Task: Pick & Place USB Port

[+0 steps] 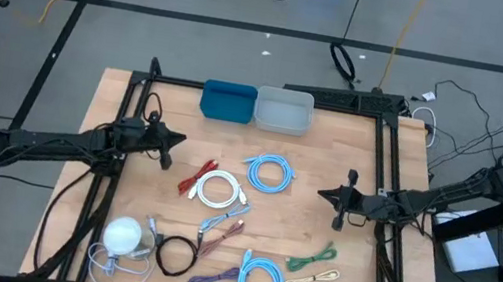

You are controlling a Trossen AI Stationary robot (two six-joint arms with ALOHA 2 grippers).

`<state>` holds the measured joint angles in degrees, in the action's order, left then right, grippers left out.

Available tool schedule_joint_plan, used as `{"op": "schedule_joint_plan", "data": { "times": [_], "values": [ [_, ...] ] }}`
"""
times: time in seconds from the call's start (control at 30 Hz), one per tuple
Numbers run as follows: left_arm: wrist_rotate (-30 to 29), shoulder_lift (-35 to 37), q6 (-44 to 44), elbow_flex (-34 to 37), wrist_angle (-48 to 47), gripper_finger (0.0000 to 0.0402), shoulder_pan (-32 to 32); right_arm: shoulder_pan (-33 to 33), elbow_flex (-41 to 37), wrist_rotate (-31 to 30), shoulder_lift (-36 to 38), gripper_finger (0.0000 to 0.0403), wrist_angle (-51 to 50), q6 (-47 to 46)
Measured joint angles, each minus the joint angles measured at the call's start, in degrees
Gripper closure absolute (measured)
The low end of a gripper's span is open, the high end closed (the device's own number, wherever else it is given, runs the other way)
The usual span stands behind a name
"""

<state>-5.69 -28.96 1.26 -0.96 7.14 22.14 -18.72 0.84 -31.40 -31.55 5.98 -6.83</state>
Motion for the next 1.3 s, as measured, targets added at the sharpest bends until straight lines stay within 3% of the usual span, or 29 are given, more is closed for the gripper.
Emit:
{"op": "schedule_joint_plan", "data": {
  "times": [1.3],
  "values": [
    [-0.3, 0.0, -0.3, 0.0, 3.0, 0.0371, 0.0, 0.0, 0.0, 0.0, 0.0, 0.0403, 0.0, 0.0]
  ]
}}
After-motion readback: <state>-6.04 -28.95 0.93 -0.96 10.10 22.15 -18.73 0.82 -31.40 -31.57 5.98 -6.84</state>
